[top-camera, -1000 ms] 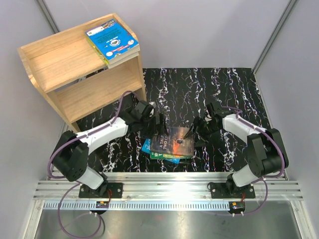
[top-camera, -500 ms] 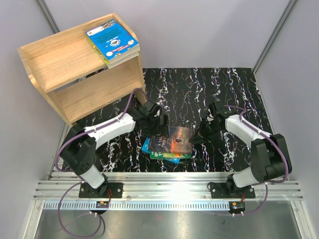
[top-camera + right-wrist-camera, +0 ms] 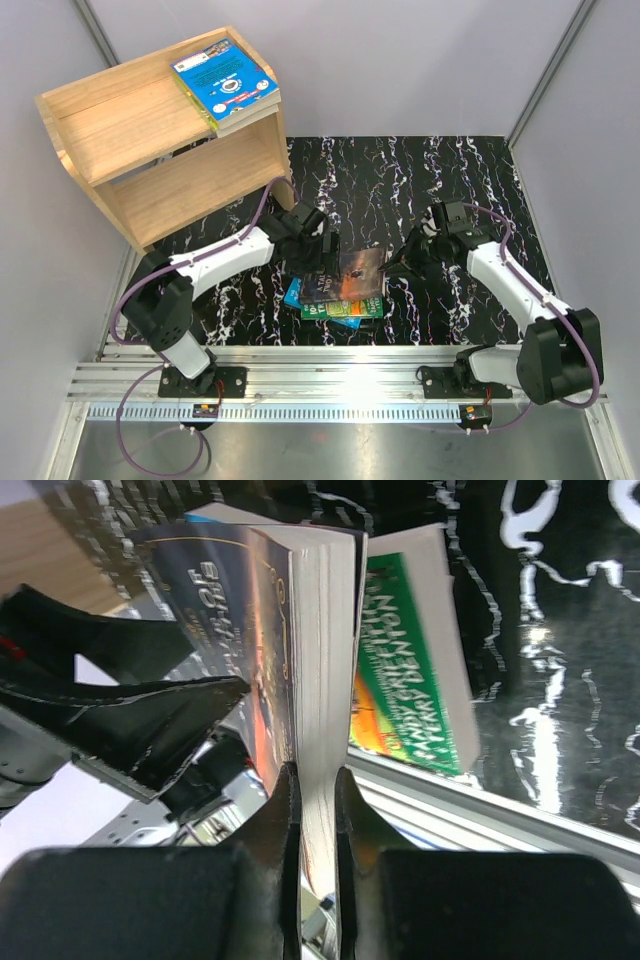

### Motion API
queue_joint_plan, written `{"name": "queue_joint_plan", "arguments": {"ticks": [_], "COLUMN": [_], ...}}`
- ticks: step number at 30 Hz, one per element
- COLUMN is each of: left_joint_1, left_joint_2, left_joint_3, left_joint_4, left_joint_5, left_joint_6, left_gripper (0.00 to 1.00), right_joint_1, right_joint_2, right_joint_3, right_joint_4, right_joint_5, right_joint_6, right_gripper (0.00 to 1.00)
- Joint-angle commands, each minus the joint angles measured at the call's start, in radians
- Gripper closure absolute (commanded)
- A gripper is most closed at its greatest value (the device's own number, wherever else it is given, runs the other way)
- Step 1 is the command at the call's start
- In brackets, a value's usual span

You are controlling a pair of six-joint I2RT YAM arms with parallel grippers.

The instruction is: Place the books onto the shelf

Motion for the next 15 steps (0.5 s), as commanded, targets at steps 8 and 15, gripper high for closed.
{"name": "queue_joint_plan", "arguments": {"ticks": [8,15], "left_joint_1": [-0.023,-0.024], "left_joint_2": [-0.16,-0.322], "left_joint_3": [0.26,0.142], "left_joint_4": [-0.149,-0.122], "left_joint_5": [-0.166,-0.228], "left_joint_6": [0.064,0.069], "left_gripper": [0.01,0.01], "right_joint_1": [0.014,0.016], "right_joint_2": [-0.091,-0.132], "right_joint_3": [0.018,-0.002], "right_joint_4": [0.209,0.192], "right_joint_5": [-0.176,-0.186], "right_joint_6": [0.148,0.156], "right_gripper": [1.0,1.0]}}
